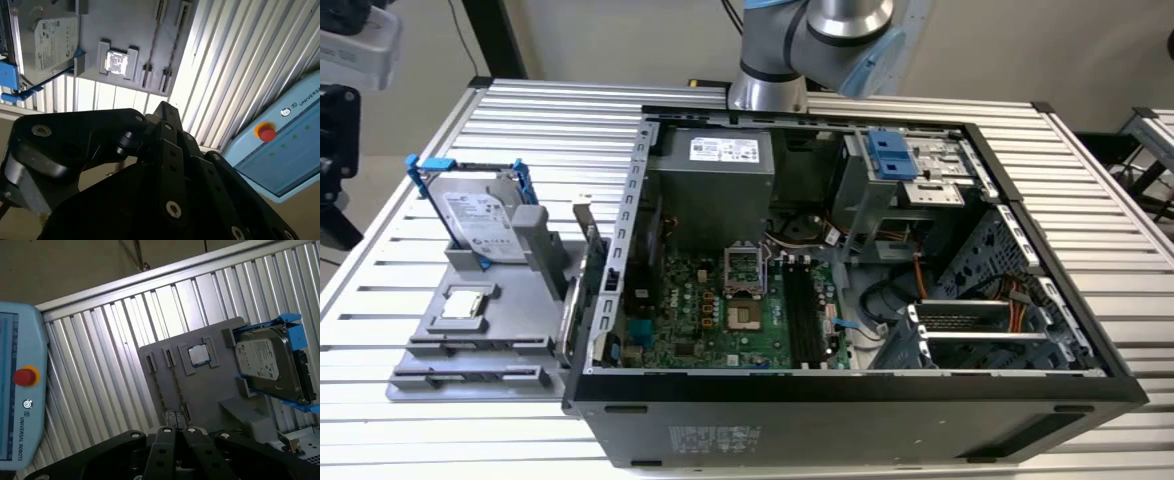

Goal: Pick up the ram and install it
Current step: 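Pick up the ram and move it above insertion slot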

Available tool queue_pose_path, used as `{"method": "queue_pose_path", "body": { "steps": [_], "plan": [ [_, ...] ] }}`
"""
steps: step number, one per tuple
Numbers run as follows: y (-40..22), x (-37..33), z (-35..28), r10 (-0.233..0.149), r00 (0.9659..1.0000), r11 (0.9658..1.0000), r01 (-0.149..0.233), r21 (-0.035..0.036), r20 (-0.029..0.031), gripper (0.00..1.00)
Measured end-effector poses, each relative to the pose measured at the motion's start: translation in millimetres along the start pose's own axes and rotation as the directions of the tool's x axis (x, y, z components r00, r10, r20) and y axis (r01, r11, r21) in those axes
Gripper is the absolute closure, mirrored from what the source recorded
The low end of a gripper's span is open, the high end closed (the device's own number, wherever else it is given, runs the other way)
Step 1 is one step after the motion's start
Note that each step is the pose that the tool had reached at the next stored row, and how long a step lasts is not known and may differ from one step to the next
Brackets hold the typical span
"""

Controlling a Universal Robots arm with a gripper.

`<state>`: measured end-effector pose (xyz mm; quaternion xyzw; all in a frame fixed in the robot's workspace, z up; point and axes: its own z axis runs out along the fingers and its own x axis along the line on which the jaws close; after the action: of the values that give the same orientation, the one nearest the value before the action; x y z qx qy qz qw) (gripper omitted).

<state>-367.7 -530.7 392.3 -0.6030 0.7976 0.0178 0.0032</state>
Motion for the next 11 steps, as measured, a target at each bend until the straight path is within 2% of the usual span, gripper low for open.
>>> {"method": "queue_pose_path", "body": {
  "steps": [3, 6, 9, 11],
  "plan": [
    [0.1, 0.0, 0.3, -0.054, 0.9985, 0.9985, 0.054, -0.0004, -0.0010, 1.00],
    [0.1, 0.0, 0.7, -0.107, 0.9942, 0.9942, 0.107, -0.0018, -0.0021, 1.00],
    [0.1, 0.0, 1.0, -0.163, 0.9867, 0.9867, 0.162, -0.0036, -0.0034, 1.00],
    [0.1, 0.0, 1.2, -0.198, 0.9802, 0.9802, 0.198, -0.0047, -0.0041, 1.00]
  ]
}}
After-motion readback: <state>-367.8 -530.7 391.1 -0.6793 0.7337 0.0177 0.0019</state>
